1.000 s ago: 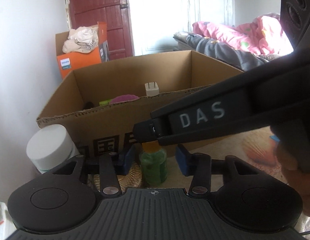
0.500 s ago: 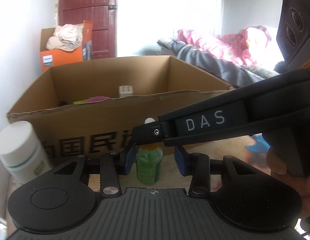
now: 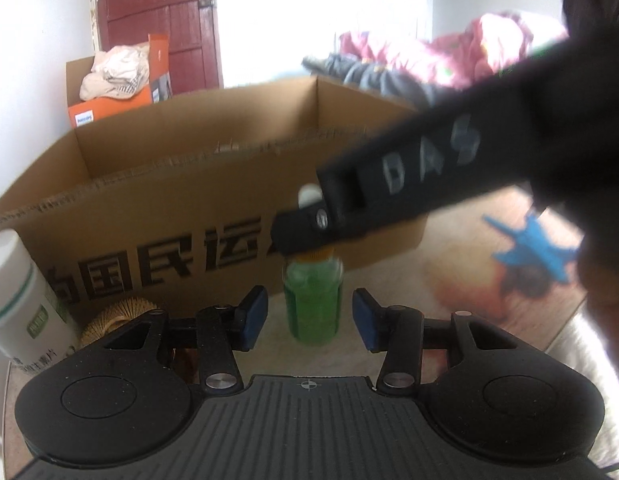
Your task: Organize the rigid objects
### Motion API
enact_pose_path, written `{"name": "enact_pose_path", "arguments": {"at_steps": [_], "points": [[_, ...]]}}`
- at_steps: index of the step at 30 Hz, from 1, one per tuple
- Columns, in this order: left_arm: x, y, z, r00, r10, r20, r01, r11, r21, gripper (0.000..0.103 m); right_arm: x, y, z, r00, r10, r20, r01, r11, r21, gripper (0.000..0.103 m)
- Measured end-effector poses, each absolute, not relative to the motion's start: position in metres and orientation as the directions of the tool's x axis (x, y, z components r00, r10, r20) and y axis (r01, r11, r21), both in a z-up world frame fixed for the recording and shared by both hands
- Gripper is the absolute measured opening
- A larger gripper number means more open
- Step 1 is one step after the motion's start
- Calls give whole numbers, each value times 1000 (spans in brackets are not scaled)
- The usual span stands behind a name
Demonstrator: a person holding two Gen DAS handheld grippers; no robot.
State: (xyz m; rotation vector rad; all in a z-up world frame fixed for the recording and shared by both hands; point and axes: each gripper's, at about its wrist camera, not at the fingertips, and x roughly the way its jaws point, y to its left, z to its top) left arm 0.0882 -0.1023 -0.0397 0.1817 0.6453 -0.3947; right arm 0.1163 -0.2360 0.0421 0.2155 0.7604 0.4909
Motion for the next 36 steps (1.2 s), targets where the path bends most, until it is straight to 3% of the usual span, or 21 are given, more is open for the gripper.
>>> {"name": "enact_pose_path", "arguments": {"at_steps": [3,6,36], "points": [[88,-101,-46,715,-280,-640,394,918,39,42,115,-237,43,619,500,-605,-347,866,360,25],[88,-98,-48,696,-310,-648,393,919,-18,30,113,-239,43,617,502,-606,-345,864,366,25],[77,-126,-49,673,-356,-648,457,889,-14,31,95,-260,46,611,478,-631,-309,878,366,26]]}}
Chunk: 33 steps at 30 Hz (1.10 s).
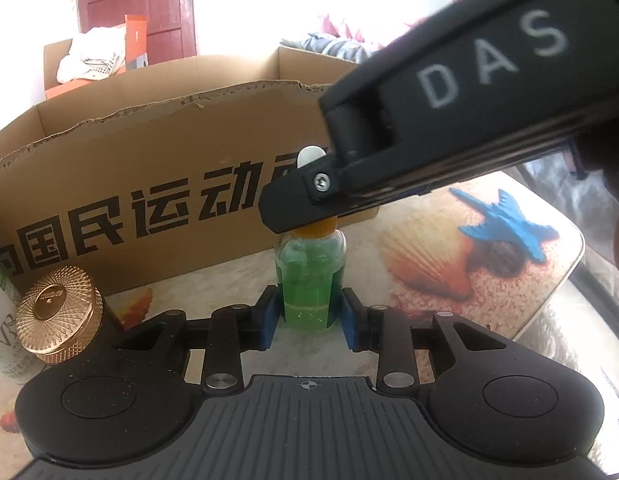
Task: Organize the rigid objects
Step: 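Lift the green bottle with the right gripper and carry it over the box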
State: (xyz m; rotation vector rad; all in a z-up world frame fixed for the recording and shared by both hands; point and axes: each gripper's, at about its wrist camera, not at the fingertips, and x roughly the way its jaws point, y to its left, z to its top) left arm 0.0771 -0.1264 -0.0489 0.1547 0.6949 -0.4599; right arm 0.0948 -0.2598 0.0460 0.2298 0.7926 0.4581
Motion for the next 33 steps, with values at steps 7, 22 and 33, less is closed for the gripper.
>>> {"name": "enact_pose_path", "arguments": {"at_steps": [7,22,33], "points": [[78,-131,-47,668,-355,-654,466,885,-3,31,95,-263,45,614,470,-634,-305,882,358,27],[76,-136,-41,657,-358,-663,466,885,-17,31,95,-273,48,616,487,-619,-289,871,397,25],[68,-130,-29,670,-363,-647,465,885,-15,31,88,-272,59,631,489,-602,-301,870,391,25]]}}
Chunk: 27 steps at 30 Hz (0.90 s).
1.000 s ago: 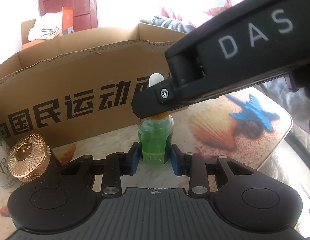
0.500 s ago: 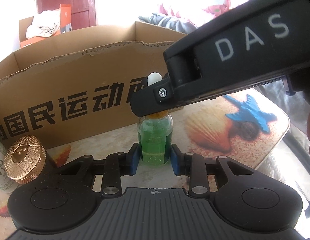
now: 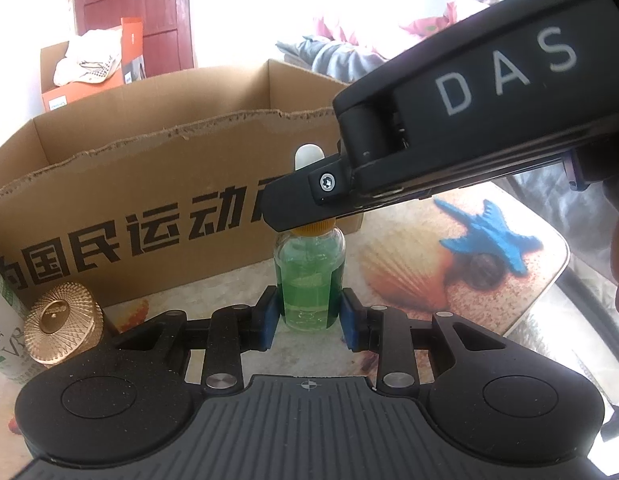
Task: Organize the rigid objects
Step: 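Lift the green bottle with the right gripper and carry it over the box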
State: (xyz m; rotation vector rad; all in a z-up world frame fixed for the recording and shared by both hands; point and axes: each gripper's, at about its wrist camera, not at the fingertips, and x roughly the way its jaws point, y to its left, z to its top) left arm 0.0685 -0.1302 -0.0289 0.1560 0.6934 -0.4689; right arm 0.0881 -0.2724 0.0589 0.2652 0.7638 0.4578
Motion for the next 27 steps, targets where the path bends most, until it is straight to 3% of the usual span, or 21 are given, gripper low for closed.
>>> {"name": "enact_pose_path", "arguments": {"at_steps": [27], "points": [[46,-124,3,749,-349,-563,450,892,47,31,63,-263,97,686,505,-523,-365,862,352,25]]}}
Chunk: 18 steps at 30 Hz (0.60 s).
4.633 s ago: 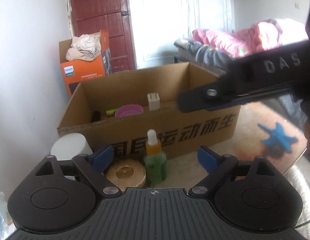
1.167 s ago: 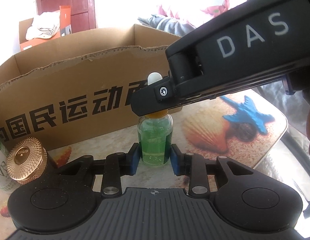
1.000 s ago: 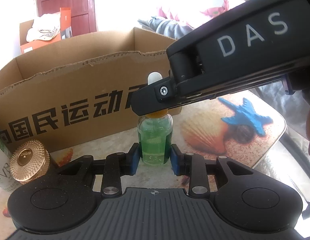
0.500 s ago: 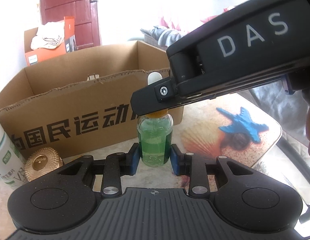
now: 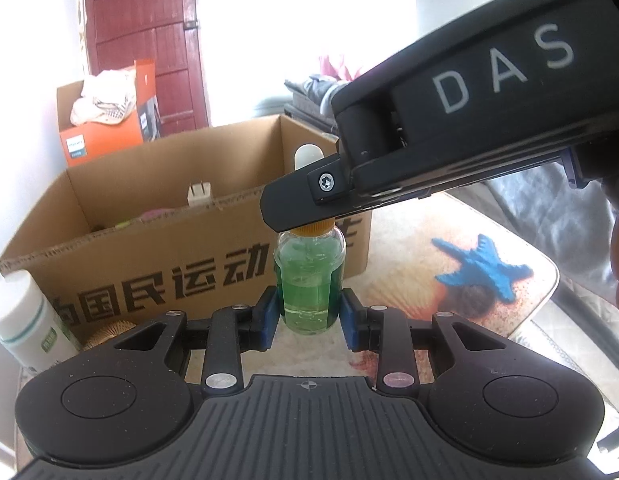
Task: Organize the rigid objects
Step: 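Lift the green bottle with the right gripper and carry it over the box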
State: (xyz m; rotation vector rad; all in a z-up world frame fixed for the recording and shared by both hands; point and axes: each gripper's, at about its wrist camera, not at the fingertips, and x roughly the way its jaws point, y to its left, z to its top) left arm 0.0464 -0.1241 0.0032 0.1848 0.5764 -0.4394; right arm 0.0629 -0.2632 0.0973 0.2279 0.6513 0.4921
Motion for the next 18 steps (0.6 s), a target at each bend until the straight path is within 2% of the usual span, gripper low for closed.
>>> {"name": "enact_pose_path", "arguments": {"at_steps": [9,18], "points": [[54,-120,28,783,-337,-522,432,899,68,31,70,-256,125,705,523,-479,-417,852,317,25],[98,-122,60,794,-337,-506,428,901,72,31,113,-259,158,693,566,-446,-468,824,318,25]]}}
